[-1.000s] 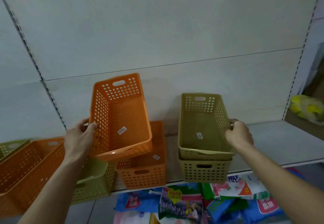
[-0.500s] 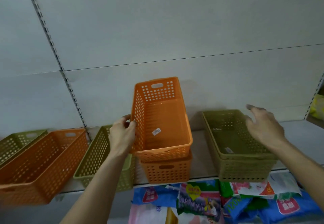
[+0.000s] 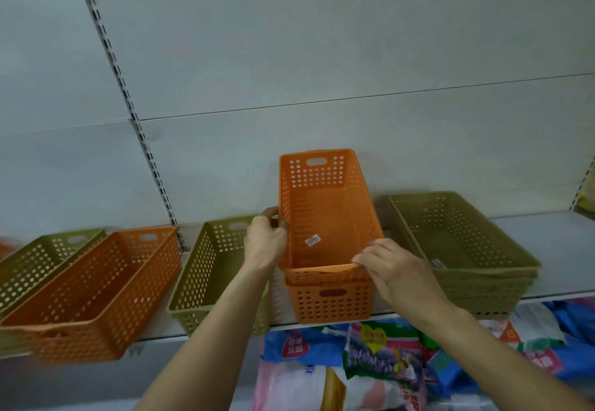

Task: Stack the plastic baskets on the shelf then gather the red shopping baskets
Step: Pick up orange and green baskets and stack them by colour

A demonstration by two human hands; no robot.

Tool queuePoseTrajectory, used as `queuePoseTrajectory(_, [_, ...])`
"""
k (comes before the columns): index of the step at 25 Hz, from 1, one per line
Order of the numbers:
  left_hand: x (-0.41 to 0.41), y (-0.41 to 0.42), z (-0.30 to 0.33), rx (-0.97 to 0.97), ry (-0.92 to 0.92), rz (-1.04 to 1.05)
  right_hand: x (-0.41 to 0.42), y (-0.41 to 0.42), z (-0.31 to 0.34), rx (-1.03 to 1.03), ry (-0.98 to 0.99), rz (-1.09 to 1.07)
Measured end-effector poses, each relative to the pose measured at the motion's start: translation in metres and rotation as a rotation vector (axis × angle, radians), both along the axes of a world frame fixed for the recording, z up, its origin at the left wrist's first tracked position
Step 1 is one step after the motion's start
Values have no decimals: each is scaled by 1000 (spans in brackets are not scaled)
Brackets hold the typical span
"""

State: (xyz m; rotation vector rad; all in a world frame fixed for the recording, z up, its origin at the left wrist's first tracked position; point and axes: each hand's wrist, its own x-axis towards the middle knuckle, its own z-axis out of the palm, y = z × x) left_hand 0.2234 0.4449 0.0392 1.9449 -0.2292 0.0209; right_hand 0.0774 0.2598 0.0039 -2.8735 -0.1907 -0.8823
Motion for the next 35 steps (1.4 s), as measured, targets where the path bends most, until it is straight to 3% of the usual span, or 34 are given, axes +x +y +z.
queuePoseTrajectory(7, [-8,0,-20,132,72,-104,-5,2,-6,30,107,-119])
queuePoseTrajectory(11, [-28,15,-25,161,31,-203,-6,14,-7,71,157,-76])
queuePoseTrajectory(15, [-52,53,-40,343,-246,-93,0,54,-8,150,73,24])
queuePoseTrajectory(19, [-57,117,-56,474,-410,19,18,115,-17,158,52,197])
queuePoseTrajectory(24, [-30,220,-65,658,-393,202,61,194,-34,92,90,274])
queuePoseTrajectory(27, [-1,282,-63,701,-367,232,93,225,-23,163,174,78])
queuePoseTrajectory(30, [23,326,-51,816,-235,83,122,230,-14,230,366,-134])
queuePoseTrajectory(33, [26,340,-48,922,-199,-114,123,252,-19,282,549,-39])
queuePoseTrajectory(35, [23,339,-49,893,-280,-161,112,273,-25,255,536,11])
